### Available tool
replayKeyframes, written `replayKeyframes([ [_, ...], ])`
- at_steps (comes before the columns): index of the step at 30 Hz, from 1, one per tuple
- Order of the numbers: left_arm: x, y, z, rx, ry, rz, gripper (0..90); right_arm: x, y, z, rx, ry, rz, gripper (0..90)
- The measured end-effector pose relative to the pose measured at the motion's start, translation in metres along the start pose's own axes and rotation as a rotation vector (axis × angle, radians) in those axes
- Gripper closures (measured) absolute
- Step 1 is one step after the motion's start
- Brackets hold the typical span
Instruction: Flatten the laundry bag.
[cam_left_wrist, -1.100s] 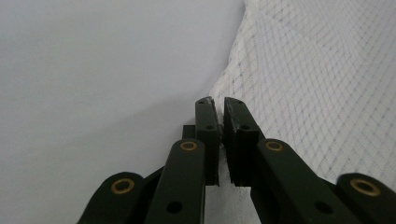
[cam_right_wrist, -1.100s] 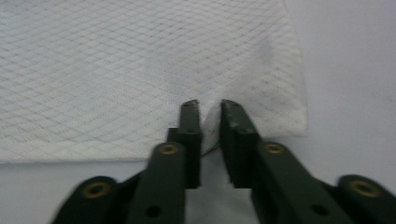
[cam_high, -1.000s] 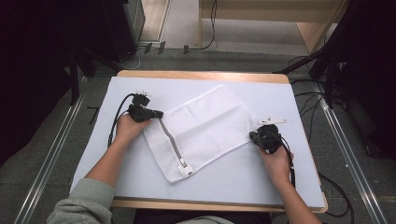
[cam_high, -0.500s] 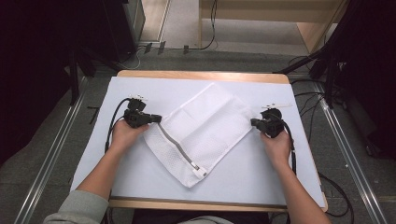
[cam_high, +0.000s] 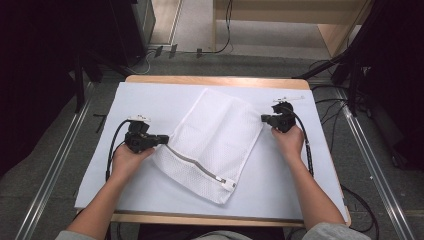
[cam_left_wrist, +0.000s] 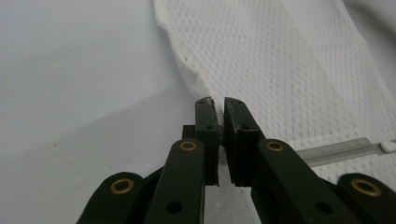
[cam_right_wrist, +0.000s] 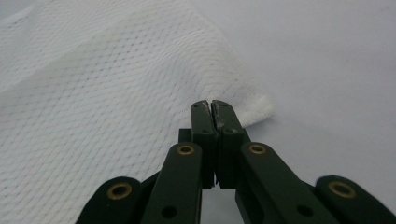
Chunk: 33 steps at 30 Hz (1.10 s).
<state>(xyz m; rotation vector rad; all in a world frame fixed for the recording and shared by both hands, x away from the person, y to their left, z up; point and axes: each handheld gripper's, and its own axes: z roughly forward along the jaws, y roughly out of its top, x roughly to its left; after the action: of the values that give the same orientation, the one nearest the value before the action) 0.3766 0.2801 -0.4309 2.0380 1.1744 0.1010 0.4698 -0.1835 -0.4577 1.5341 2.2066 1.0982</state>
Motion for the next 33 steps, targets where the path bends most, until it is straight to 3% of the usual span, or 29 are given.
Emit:
replayKeyframes([
  [6, -0.007, -0.012, -0.006, 0.019, 0.004, 0.004, 85.4, 0.005, 0.006, 0.015, 0.009, -0.014, -0.020, 90.0],
  [9, -0.008, -0.016, -0.008, 0.026, -0.020, 0.000, 83.4, 0.003, 0.007, 0.017, 0.005, 0.004, 0.007, 89.5],
  [11, -0.007, -0.015, -0.009, 0.023, -0.009, 0.016, 77.9, 0.005, 0.007, 0.016, 0.017, 0.008, 0.013, 83.9],
  [12, -0.007, -0.014, -0.010, 0.019, -0.006, 0.025, 73.9, 0.006, 0.006, 0.013, 0.010, 0.022, 0.009, 76.9],
  [15, -0.005, -0.007, -0.011, -0.002, -0.001, 0.026, 69.0, 0.012, 0.006, 0.005, 0.004, 0.006, -0.007, 74.2],
  [19, -0.001, 0.006, -0.003, 0.007, 0.021, 0.045, 62.4, 0.018, 0.002, -0.010, -0.011, 0.008, -0.029, 72.0],
  [22, 0.004, 0.018, 0.006, 0.010, 0.021, 0.034, 60.9, 0.027, -0.007, -0.018, -0.015, 0.010, -0.046, 70.9],
  [28, 0.009, 0.040, 0.024, 0.016, 0.034, 0.064, 60.8, 0.040, -0.027, -0.028, 0.007, 0.018, -0.065, 69.2],
  [29, 0.011, 0.042, 0.028, -0.001, 0.037, 0.060, 60.6, 0.042, -0.030, -0.028, 0.006, 0.018, -0.068, 68.0],
  [33, 0.020, 0.050, 0.042, 0.036, 0.033, 0.036, 59.2, 0.047, -0.035, -0.032, -0.003, 0.023, -0.065, 65.2],
])
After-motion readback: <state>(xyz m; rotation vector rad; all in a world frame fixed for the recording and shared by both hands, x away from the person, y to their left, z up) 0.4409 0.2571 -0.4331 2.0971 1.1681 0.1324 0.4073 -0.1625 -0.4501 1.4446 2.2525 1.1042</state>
